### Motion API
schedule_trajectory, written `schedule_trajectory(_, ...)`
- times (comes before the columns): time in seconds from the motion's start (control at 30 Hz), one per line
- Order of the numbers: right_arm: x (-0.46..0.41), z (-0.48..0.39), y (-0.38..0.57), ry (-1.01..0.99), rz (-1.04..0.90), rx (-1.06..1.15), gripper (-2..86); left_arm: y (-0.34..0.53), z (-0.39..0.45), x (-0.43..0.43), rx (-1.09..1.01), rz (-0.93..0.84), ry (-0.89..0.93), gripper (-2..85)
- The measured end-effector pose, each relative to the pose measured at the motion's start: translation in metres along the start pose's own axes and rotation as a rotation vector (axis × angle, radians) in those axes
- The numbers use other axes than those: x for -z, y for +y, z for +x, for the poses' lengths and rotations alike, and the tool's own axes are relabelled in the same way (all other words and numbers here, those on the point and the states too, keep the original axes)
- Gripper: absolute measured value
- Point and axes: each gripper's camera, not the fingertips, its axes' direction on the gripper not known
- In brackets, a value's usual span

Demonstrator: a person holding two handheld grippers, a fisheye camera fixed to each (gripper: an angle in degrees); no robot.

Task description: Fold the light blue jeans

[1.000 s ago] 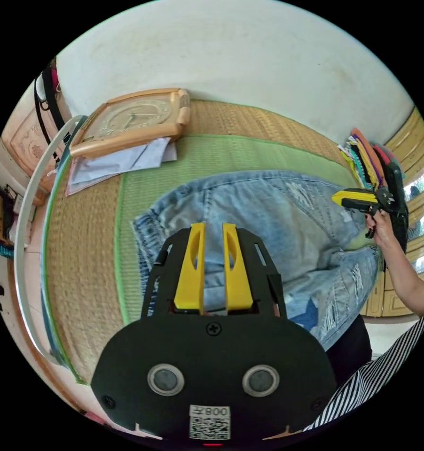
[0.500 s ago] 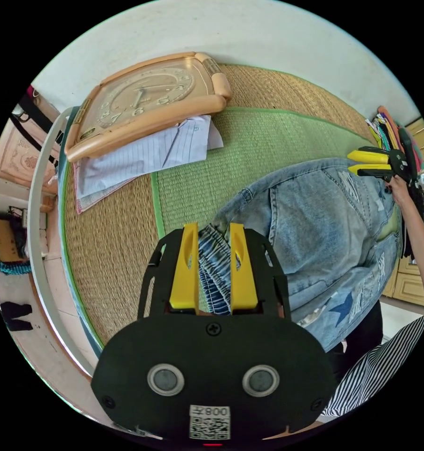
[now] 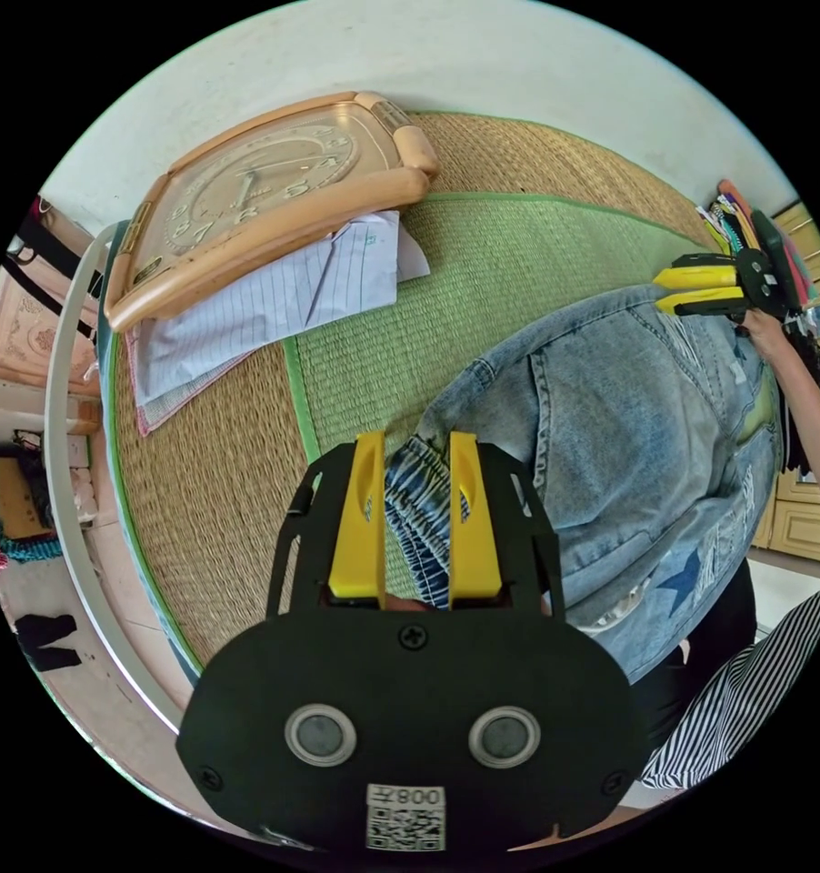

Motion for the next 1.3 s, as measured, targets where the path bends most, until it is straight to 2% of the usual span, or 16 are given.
schedule_trajectory(0.57,0.074,0.017,0.011,-0.007,-0.012,-0.071,1.3,0.051,0.008,-0.010,0.002,0.015,-0.089,5.8)
schedule_trajectory(0.87,0.185,0.012,0.054,0.013,0.057,-0.129,0.9,0.101,0.026,0.001,0.011,0.077,-0.104,3.5)
schedule_trajectory(1.3,0.354,-0.084,0.156,0.102,0.121,-0.166,0.8,0.223,0.073,0.013,-0.016,0.190,-0.084,1.8)
